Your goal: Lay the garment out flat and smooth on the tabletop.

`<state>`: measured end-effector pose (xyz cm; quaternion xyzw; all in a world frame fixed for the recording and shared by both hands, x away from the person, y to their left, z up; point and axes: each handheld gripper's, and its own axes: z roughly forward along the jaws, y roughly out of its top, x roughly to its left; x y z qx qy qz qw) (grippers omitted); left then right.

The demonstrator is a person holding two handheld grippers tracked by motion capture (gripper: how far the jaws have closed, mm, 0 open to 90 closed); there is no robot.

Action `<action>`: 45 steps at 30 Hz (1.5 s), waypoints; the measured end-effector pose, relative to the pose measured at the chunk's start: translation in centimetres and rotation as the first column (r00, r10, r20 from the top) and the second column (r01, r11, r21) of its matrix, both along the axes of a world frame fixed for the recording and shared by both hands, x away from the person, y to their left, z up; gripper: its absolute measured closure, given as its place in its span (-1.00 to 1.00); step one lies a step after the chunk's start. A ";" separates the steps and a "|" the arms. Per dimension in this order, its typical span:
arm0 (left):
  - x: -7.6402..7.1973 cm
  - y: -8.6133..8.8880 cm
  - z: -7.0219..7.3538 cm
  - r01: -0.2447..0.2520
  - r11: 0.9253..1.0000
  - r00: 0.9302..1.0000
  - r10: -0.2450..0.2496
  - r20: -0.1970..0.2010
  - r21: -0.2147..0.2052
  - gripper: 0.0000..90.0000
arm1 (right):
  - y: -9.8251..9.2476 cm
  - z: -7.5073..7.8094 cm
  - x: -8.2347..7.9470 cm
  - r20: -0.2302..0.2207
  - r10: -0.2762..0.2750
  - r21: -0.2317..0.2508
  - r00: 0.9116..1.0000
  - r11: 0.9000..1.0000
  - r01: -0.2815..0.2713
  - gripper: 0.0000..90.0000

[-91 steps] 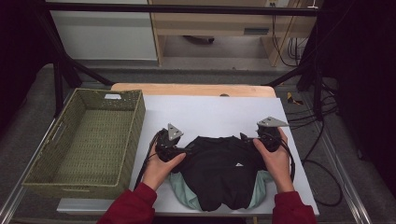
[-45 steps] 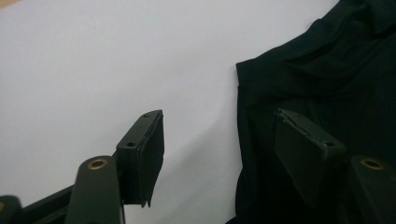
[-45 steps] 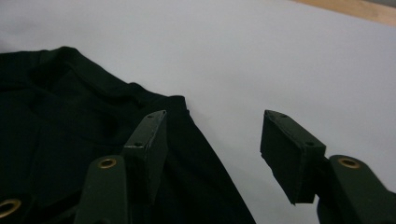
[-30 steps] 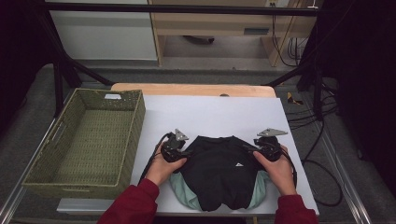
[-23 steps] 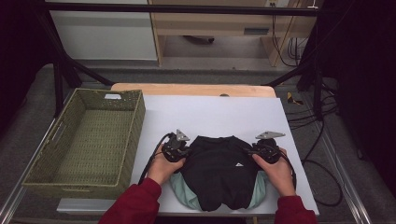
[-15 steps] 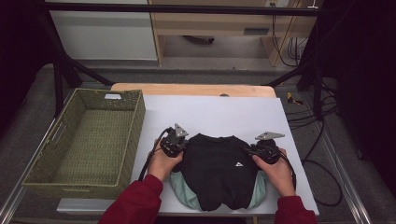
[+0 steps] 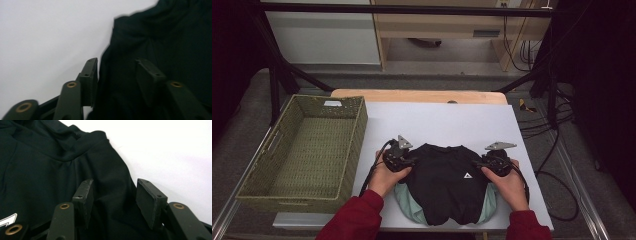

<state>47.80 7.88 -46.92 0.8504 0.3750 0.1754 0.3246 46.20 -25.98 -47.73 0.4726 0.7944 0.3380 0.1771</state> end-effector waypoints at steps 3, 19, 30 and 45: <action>0.1 -0.1 -0.5 -0.006 1.000 1.000 0.006 -0.017 -0.028 0.20 | 0.1 -0.1 0.0 0.008 -0.001 -0.007 1.000 1.000 0.001 0.12; -0.6 -0.8 -0.6 0.016 1.000 1.000 -0.016 0.002 -0.025 0.94 | 1.3 0.1 -0.2 0.035 0.084 -0.061 0.996 0.995 -0.082 0.98; -0.7 -0.2 2.3 -0.008 0.998 0.996 0.013 0.090 -0.057 0.96 | 1.0 3.0 -0.6 0.171 0.054 -0.030 0.984 0.998 -0.050 0.99; 0.5 0.1 8.4 -0.011 0.998 0.977 0.025 0.214 -0.065 0.97 | 0.9 8.8 -1.1 0.332 0.020 0.047 0.943 0.998 -0.037 1.00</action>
